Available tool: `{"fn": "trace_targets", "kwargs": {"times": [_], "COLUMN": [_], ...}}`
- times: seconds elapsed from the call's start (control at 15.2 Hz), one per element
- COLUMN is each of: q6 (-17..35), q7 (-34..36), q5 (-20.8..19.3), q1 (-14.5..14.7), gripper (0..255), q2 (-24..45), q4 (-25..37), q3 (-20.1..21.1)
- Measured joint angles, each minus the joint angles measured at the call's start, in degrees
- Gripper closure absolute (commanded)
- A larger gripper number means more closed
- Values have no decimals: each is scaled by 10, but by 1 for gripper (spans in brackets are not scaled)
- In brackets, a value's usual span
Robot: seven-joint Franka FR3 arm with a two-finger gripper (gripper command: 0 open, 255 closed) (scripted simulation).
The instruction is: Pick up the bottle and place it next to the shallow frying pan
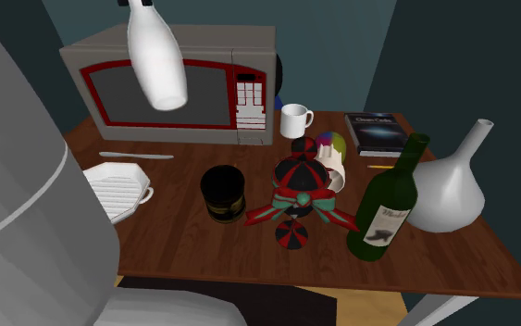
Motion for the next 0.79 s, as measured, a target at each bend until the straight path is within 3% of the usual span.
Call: {"fn": "trace_targets", "kwargs": {"times": [0.79], "q6": [109], "q7": [-7], "q5": [11], "q1": [-4], "gripper": [255], "q2": [-44], "q4": [-152], "q3": [-4]}}
